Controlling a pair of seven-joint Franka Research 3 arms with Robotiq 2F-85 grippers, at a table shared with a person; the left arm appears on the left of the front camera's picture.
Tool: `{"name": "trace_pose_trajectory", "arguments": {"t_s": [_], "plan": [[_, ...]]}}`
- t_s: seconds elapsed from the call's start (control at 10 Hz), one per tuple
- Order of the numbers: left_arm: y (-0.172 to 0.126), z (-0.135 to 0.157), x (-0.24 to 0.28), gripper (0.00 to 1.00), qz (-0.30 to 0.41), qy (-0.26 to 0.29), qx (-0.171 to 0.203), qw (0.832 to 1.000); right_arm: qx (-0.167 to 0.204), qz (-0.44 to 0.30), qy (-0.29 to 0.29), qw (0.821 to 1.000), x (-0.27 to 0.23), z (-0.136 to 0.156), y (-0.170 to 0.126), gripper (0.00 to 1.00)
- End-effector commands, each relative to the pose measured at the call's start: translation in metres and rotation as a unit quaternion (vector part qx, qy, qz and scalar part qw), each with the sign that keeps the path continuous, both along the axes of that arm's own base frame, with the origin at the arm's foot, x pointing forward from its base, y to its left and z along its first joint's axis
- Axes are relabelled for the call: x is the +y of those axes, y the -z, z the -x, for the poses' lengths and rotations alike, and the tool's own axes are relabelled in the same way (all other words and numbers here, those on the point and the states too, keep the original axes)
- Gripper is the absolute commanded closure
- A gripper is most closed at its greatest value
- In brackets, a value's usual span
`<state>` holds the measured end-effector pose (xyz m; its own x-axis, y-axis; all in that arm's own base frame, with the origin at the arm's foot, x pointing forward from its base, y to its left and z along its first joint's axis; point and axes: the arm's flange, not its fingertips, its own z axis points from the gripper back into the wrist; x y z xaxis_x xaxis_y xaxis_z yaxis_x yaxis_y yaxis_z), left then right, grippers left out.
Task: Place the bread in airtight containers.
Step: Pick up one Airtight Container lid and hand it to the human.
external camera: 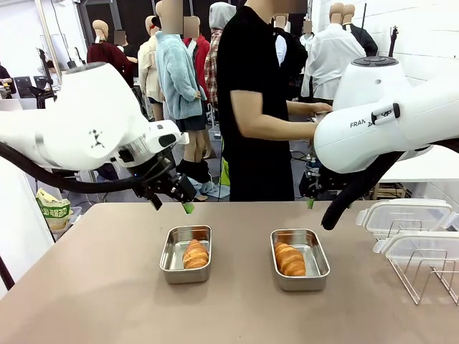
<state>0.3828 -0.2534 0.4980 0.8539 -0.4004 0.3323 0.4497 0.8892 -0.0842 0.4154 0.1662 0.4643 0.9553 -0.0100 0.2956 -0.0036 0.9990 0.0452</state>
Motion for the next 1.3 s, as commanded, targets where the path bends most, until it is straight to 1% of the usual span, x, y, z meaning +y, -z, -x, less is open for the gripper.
{"name": "trace_pose_trajectory", "arguments": {"t_s": [0.0, 0.1, 0.4, 0.6, 1.2], "plan": [[-0.003, 0.004, 0.013, 0.0, -0.008, 0.039, 0.026, 0.999, 0.002, 0.0, 0.0, 1.0, 0.0, 0.001, 0.002, 0.0], [-0.005, 0.009, 0.017, 0.0, -0.012, 0.049, 0.032, 0.998, 0.002, 0.0, 0.0, 1.0, 0.0, 0.001, 0.002, 0.0], [-0.017, 0.02, 0.019, 0.0, -0.016, 0.053, 0.021, 0.998, 0.002, 0.0, 0.0, 1.0, 0.0, 0.001, 0.002, 0.0], [-0.013, 0.015, 0.014, 0.0, -0.026, 0.043, 0.02, 0.999, 0.002, 0.0, 0.0, 1.0, 0.0, 0.001, 0.002, 0.0], [-0.013, 0.015, 0.014, 0.0, -0.026, 0.043, 0.02, 0.999, 0.0, 0.0, 0.0, 1.0, 0.0, 0.0, 0.0, 0.0]]}}
